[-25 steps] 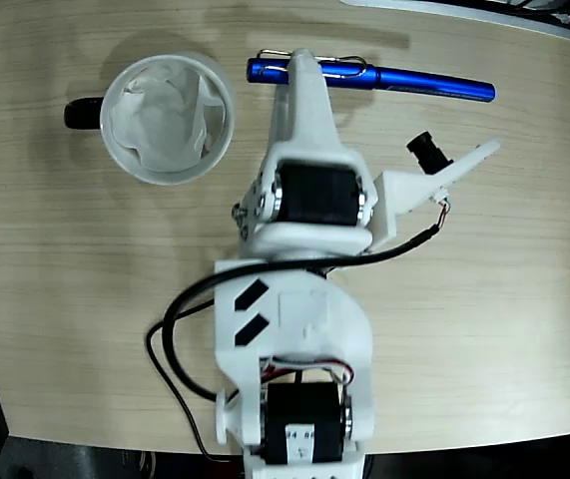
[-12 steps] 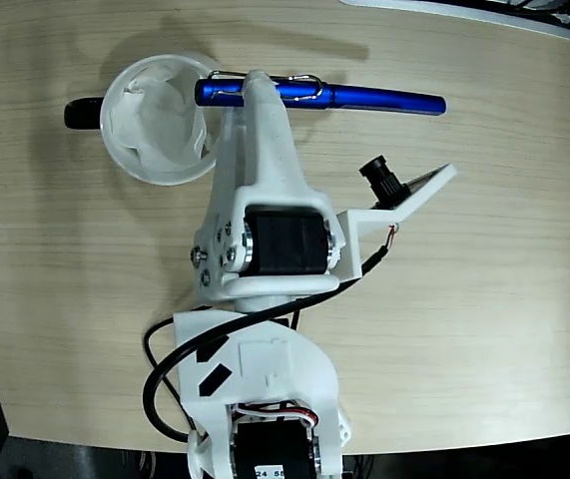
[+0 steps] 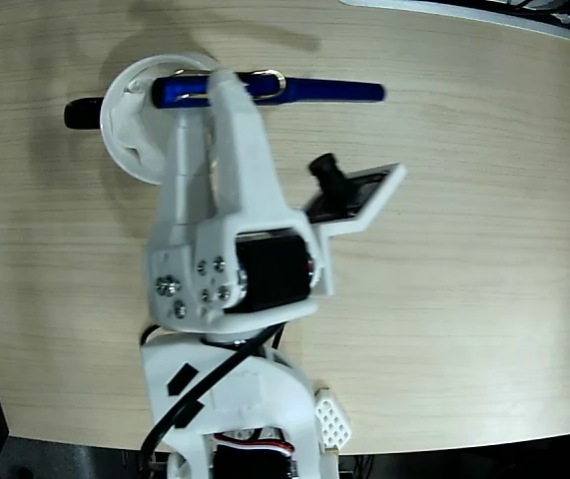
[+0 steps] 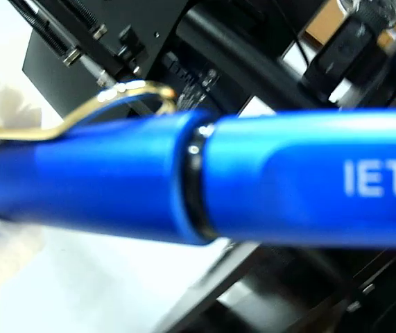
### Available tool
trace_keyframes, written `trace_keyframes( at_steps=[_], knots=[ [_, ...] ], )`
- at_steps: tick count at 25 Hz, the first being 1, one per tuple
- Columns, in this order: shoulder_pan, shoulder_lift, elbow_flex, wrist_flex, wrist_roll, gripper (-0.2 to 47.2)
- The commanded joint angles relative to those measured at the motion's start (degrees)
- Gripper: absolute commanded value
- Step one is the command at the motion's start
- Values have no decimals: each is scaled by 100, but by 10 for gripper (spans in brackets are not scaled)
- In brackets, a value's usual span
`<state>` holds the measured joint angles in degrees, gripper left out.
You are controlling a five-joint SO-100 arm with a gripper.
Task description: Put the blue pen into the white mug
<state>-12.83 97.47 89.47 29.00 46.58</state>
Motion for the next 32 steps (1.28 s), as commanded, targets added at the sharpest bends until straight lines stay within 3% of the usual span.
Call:
trace_keyframes(
  at_steps=[1,10,19,32],
  knots=[
    [-229,448,-35,-132,475,0],
    [-1020,545,114,-360,1767,0],
    [-1459,510,571,-1257,1898,0],
    [-1758,686,1512,-1362,1907,0]
  ],
)
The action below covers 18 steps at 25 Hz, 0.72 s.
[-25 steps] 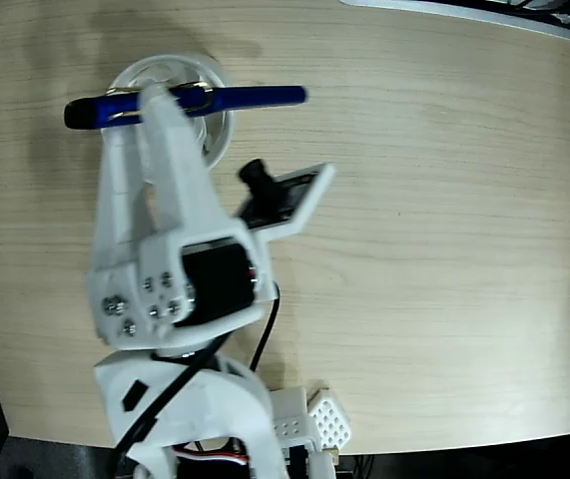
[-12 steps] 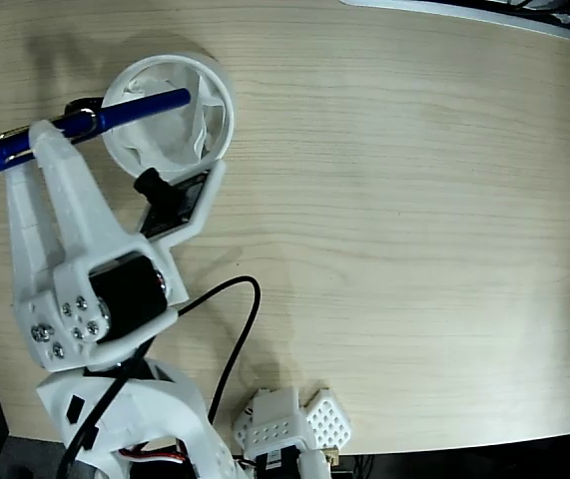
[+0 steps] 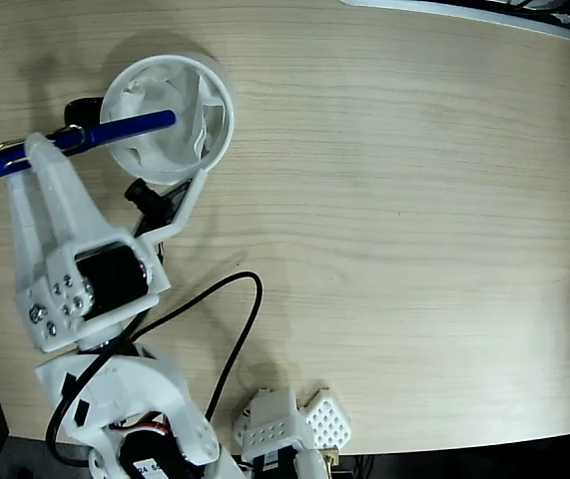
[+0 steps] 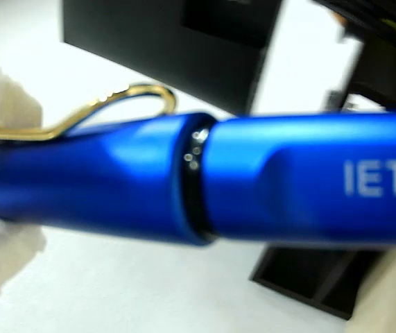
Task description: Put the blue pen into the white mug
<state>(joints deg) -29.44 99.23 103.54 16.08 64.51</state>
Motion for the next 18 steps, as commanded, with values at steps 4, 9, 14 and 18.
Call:
trace_keyframes(
  at_steps=[4,9,14,18],
  knots=[
    [-158,633,229,-70,114,0],
    [-202,650,211,-70,97,1],
    [-123,642,272,-79,79,1],
    [-114,624,404,-79,88,61]
  ],
)
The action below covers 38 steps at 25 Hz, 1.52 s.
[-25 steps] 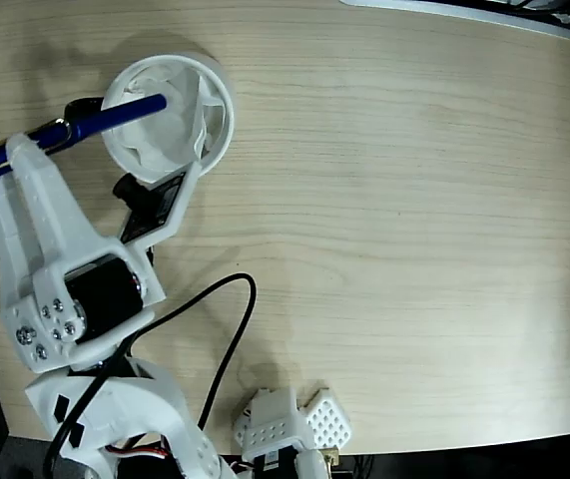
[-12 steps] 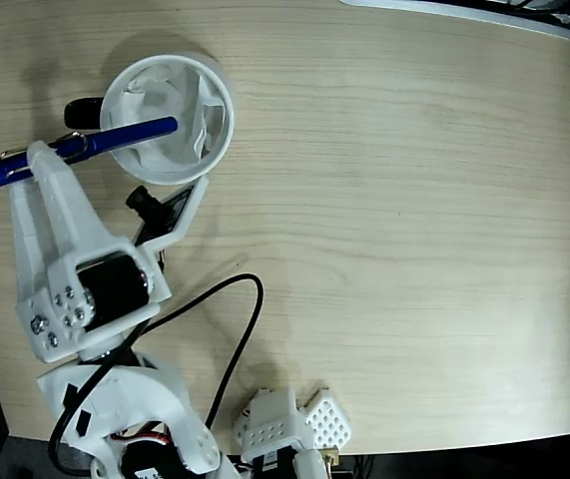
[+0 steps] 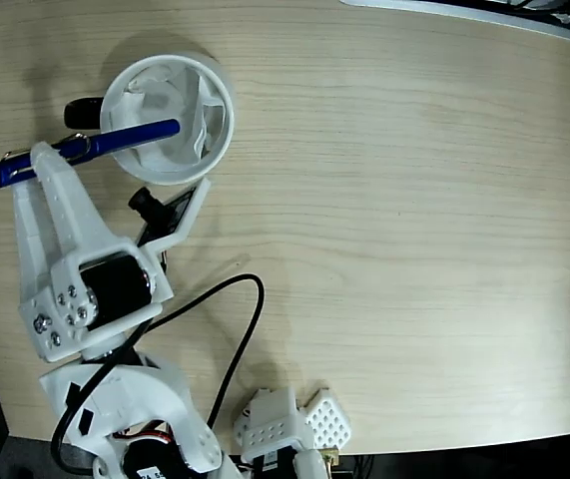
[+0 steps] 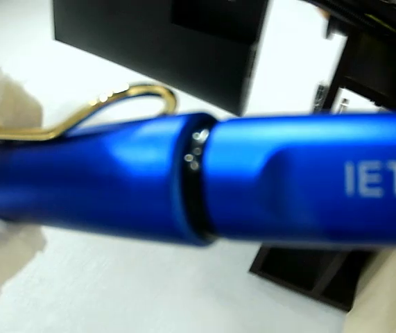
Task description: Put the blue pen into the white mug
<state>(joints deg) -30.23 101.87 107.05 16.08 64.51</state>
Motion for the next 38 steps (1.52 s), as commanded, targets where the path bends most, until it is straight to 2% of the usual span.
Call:
trace_keyframes(
  at_steps=[1,6,12,16,18,20,21,26,29,38],
  knots=[
    [-18,360,70,-79,97,73],
    [26,352,176,-88,105,100],
    [53,325,237,-132,105,166],
    [18,369,220,-237,79,167],
    [0,483,220,-255,53,154],
    [-18,677,237,-255,-123,30],
    [0,773,255,-255,-176,0],
    [62,1292,483,-255,-817,0],
    [264,1652,835,-255,-1494,0],
    [1749,3085,2558,-229,-4904,0]
  ],
)
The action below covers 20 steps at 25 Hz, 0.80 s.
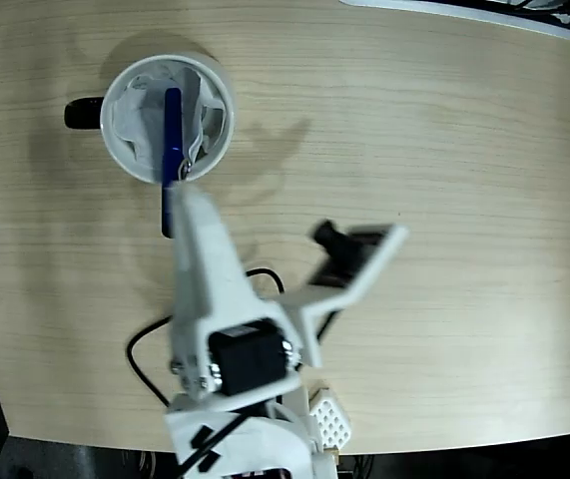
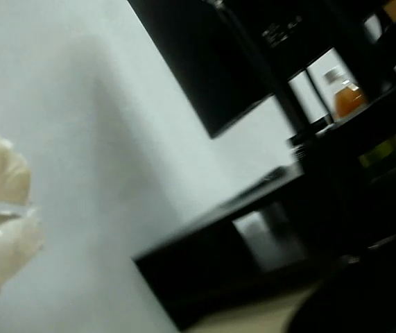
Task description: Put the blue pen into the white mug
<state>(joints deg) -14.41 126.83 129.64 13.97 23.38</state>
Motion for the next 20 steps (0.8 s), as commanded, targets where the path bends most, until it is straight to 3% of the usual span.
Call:
trace_keyframes(
  at_steps=[1,9,12,20],
  knots=[
    [316,782,536,-9,-1090,0],
    [1081,1916,2575,0,-2830,0],
    [1187,2320,3138,97,-2971,0],
    [1072,3929,3929,1784,-2971,0]
  ],
)
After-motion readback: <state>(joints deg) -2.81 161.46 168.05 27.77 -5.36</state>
